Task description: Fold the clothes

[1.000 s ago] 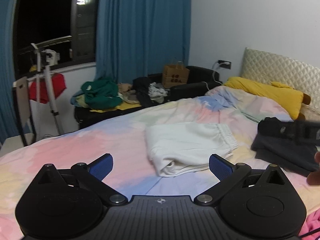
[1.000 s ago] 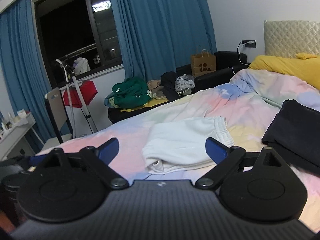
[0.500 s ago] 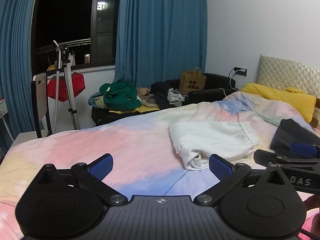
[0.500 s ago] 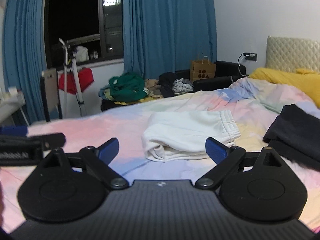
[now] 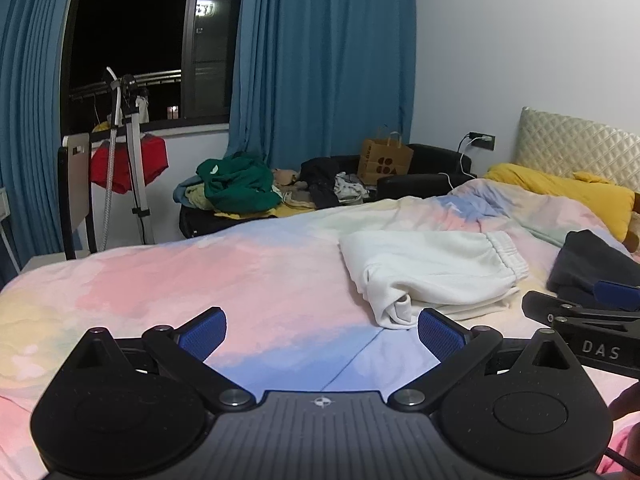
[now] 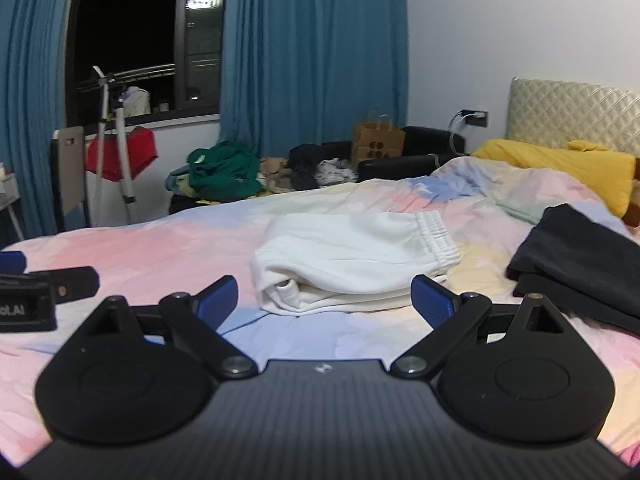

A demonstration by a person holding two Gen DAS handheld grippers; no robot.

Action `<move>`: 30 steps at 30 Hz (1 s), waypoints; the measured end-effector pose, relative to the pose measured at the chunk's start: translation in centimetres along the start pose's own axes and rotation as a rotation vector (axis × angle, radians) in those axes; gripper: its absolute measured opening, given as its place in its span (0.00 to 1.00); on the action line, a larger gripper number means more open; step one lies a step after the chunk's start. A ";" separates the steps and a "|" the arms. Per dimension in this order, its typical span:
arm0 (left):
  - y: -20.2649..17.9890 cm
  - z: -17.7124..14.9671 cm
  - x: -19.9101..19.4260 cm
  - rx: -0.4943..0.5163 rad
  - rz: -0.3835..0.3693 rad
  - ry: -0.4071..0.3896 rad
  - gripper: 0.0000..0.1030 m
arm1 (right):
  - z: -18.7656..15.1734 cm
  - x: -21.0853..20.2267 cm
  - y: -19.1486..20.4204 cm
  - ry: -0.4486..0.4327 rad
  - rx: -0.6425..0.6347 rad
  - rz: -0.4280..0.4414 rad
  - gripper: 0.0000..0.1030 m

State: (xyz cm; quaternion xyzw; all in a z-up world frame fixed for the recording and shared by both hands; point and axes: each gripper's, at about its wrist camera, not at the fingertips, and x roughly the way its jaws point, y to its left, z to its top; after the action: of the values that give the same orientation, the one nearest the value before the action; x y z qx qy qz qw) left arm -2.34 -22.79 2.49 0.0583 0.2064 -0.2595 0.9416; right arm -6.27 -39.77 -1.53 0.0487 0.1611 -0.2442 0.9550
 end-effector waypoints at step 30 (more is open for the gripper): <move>0.2 -0.9 0.9 -0.017 0.036 -0.006 1.00 | -0.7 1.2 -0.5 0.022 0.071 -0.008 0.92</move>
State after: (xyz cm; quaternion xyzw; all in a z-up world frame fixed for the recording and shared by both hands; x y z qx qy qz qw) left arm -1.87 -22.81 1.32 0.0533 0.2046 -0.2409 0.9473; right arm -5.65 -40.62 -2.57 0.0847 0.1631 -0.2533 0.9498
